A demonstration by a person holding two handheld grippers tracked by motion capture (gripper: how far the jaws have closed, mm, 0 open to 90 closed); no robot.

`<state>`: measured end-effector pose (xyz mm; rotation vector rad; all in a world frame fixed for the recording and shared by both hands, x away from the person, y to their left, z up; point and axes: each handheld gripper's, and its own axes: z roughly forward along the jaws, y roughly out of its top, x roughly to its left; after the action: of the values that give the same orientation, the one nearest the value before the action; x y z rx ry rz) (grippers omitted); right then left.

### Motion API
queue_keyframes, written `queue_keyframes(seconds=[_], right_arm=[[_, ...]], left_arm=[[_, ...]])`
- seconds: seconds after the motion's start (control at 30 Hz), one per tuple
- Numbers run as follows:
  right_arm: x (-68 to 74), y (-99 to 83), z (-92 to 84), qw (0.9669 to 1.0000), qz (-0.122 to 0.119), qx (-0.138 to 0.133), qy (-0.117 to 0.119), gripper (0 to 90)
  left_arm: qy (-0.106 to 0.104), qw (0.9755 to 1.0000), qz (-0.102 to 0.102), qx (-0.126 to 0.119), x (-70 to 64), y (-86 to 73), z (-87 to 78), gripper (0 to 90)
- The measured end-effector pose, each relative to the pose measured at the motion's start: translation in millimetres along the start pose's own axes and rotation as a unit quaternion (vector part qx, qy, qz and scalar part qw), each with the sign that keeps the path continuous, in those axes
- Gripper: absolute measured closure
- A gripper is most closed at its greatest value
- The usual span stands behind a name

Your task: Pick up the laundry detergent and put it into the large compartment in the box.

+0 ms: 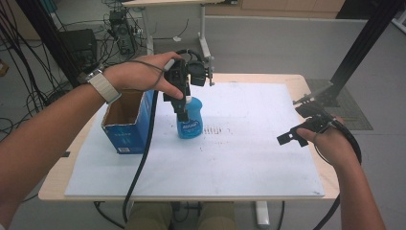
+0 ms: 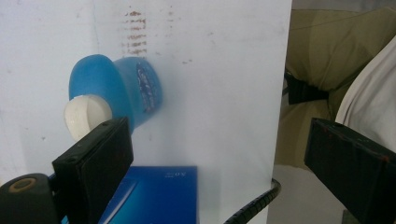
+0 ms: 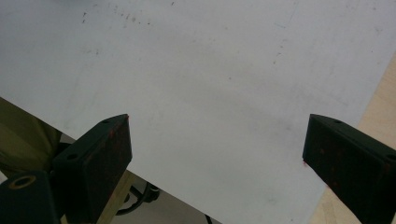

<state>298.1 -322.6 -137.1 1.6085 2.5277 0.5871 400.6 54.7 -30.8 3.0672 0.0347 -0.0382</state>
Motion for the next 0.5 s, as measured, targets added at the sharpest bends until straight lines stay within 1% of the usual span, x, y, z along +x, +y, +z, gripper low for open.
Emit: queue_keyframes(seconds=[0.07,0.17,0.4,0.5], right_arm=[[0.3,-0.6,-1.5,1.0000,0.001,-0.001,-0.001,7.9],[0.8,-2.3,-4.0,1.0000,0.002,-0.004,-0.003,7.9],[1.9,-4.6,-4.5,1.0000,0.002,-0.005,-0.002,7.9],[1.9,-5.1,-5.2,1.0000,0.003,-0.006,-0.004,7.9]], left_arm=[[0.001,1.0000,0.003,0.003,-0.8,1.0,-1.7,8.1],[0.003,1.0000,0.002,-0.001,-2.0,0.4,-4.3,8.1],[0.005,1.0000,0.005,0.000,-3.8,4.1,-8.0,8.0],[0.007,1.0000,0.003,0.000,-3.4,3.9,-8.7,8.0]])
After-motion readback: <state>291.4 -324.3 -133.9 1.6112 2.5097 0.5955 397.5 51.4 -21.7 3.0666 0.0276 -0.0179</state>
